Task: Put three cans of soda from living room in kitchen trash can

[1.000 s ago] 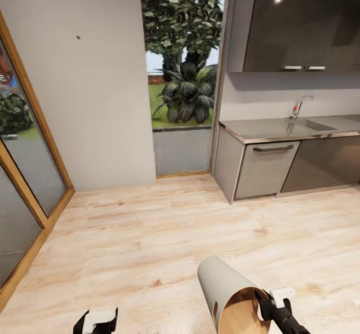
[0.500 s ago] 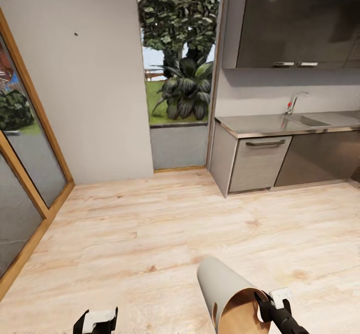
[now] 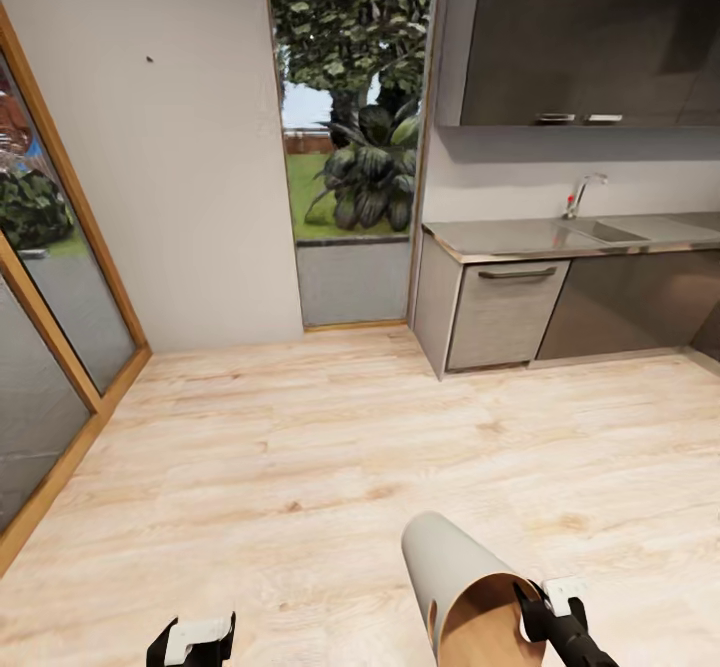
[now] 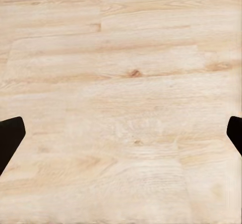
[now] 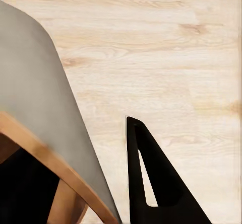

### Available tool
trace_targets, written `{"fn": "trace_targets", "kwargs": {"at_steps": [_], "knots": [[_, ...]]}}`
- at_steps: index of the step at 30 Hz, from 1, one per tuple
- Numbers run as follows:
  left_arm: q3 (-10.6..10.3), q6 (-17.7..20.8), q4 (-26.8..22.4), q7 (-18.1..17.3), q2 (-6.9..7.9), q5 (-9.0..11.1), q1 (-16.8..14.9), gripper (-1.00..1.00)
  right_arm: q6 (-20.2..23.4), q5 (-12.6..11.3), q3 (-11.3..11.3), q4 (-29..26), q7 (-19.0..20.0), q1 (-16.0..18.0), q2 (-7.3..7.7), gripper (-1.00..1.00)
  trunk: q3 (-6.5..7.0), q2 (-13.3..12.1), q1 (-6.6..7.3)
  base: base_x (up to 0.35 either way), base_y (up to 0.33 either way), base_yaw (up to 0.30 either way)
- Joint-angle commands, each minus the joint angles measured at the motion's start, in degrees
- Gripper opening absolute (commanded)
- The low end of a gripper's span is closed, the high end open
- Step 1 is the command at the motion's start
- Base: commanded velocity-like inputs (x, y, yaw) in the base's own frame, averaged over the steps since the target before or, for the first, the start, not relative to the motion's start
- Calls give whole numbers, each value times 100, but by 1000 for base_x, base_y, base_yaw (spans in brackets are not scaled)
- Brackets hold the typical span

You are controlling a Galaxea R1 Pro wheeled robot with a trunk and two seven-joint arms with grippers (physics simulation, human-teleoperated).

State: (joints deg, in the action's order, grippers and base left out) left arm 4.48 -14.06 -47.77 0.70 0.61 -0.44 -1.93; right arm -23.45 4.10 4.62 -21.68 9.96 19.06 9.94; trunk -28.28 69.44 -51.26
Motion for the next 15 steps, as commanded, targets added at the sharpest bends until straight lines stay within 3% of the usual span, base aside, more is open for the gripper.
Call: {"fn": "trace_targets", "kwargs": {"at_steps": [1, 15], "knots": [[0, 0, -1, 0, 0, 0, 0, 100, -1, -8, 16, -12, 28, 2, -1, -100, -8, 0, 0, -223, -217, 71], [0, 0, -18, 0, 0, 0, 0, 100, -18, -2, 22, -8, 6, 2, -18, -100, -128, 0, 0, -224, -218, 92]]}}
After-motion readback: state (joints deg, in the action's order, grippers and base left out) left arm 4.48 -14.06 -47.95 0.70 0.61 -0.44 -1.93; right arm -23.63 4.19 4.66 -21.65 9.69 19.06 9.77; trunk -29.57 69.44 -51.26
